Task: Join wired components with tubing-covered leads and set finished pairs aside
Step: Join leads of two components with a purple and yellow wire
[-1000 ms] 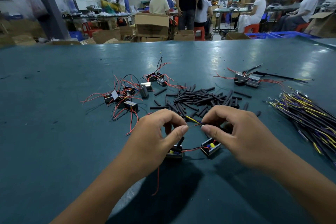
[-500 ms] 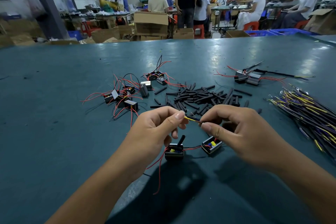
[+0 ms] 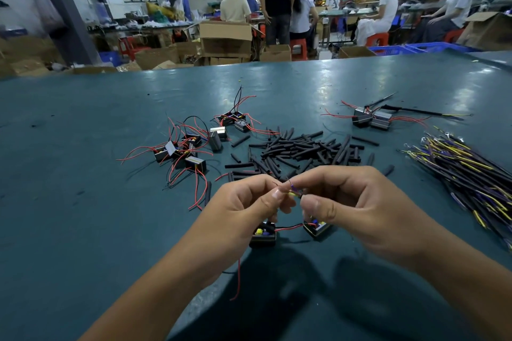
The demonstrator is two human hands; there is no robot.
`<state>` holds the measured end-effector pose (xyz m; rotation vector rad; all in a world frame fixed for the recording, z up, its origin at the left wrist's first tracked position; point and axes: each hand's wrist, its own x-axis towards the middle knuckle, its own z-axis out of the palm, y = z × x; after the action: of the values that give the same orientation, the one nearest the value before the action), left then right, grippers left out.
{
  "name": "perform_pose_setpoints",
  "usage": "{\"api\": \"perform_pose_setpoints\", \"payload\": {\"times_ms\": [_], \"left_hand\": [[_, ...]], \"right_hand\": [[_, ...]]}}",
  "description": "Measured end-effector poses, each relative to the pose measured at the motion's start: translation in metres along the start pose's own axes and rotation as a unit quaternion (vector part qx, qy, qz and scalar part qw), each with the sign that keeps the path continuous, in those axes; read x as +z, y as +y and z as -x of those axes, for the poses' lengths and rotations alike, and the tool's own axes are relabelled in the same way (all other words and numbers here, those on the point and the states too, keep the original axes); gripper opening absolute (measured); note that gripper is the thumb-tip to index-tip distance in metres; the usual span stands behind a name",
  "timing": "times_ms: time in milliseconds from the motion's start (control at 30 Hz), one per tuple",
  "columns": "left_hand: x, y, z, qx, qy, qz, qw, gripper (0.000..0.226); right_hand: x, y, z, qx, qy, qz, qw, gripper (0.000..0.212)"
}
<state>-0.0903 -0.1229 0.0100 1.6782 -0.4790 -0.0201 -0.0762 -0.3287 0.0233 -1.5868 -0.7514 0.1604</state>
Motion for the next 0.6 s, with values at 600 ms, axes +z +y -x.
{"api": "perform_pose_setpoints", "payload": {"times_ms": [600], "left_hand": [[-0.006,0.004,0.002,0.087,0.099,-0.184,0.974,0.020]], "right_hand": [[-0.009,0.007,0.001,-0.012,0.059,0.283,0.957,0.007]]}}
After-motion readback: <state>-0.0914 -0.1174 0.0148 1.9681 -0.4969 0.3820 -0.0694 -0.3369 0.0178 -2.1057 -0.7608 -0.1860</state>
